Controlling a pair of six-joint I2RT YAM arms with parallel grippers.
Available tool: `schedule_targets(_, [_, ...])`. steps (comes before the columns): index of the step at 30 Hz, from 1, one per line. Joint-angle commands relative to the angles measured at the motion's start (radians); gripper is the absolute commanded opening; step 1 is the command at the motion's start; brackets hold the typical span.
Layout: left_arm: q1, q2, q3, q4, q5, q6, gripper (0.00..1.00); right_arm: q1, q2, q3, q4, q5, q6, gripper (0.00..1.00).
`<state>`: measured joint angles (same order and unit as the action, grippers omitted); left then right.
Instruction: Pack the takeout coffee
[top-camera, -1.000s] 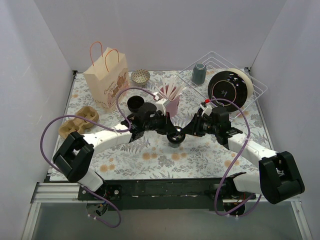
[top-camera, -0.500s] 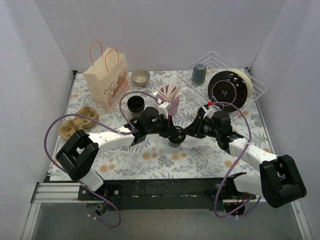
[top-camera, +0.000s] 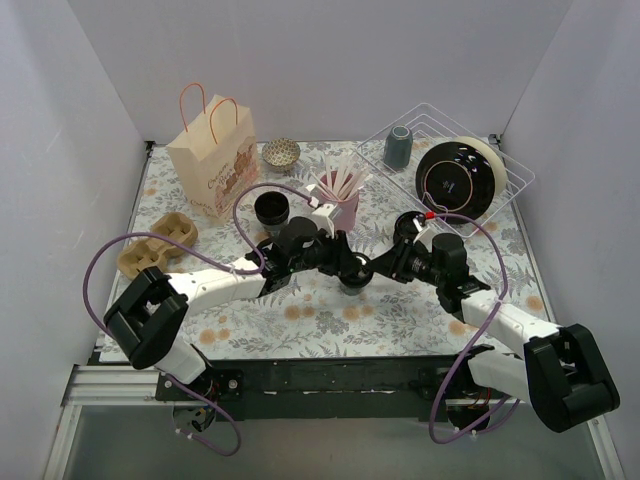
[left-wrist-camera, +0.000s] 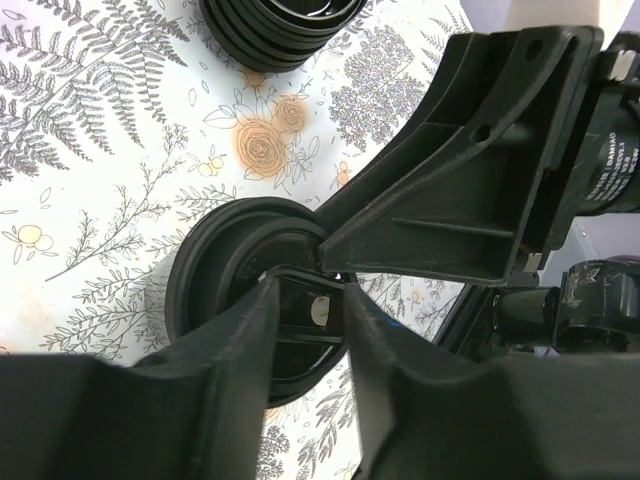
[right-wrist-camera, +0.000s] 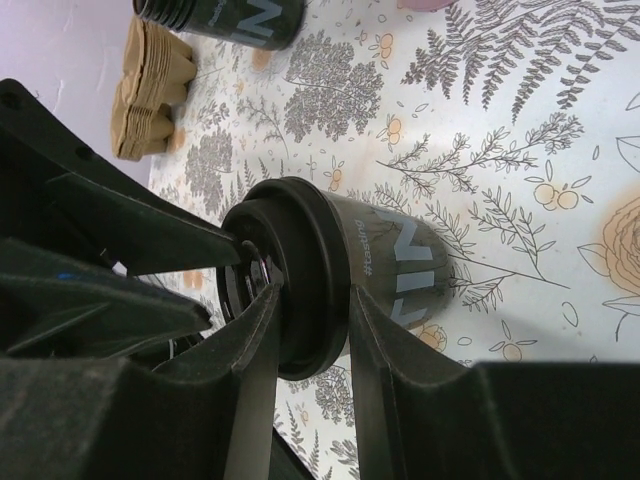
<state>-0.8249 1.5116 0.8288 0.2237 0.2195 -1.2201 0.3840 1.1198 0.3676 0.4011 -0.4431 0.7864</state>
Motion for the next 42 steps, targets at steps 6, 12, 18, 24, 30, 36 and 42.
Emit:
schedule_targets(6, [0.018, 0.021, 0.173, -0.351, -0.163, 0.044, 0.61, 0.003, 0.015, 0.008, 0.021, 0.023, 0.059, 0.33])
schedule_targets(12, [0.020, -0.060, 0.155, -0.443, -0.183, -0.024, 0.71, 0.003, 0.005, -0.002, 0.031, 0.046, 0.083, 0.32])
schedule_targets(18, [0.020, -0.113, -0.005, -0.230, -0.094, -0.085, 0.71, 0.003, 0.005, -0.004, 0.048, 0.040, 0.105, 0.31])
schedule_targets(24, [0.021, -0.016, 0.001, -0.164, -0.085, -0.113, 0.67, 0.004, -0.006, -0.015, 0.056, 0.040, 0.120, 0.31])
schedule_targets(30, [0.021, -0.016, -0.049, -0.075, -0.071, -0.143, 0.68, 0.006, -0.029, -0.035, 0.058, 0.044, 0.126, 0.31])
schedule_targets(36, [0.021, 0.019, -0.031, -0.057, -0.045, -0.167, 0.68, 0.004, -0.022, -0.059, 0.093, 0.038, 0.149, 0.31])
schedule_targets(42, [0.021, -0.022, -0.074, -0.004, -0.029, -0.203, 0.71, 0.006, -0.021, -0.064, 0.094, 0.038, 0.154, 0.30])
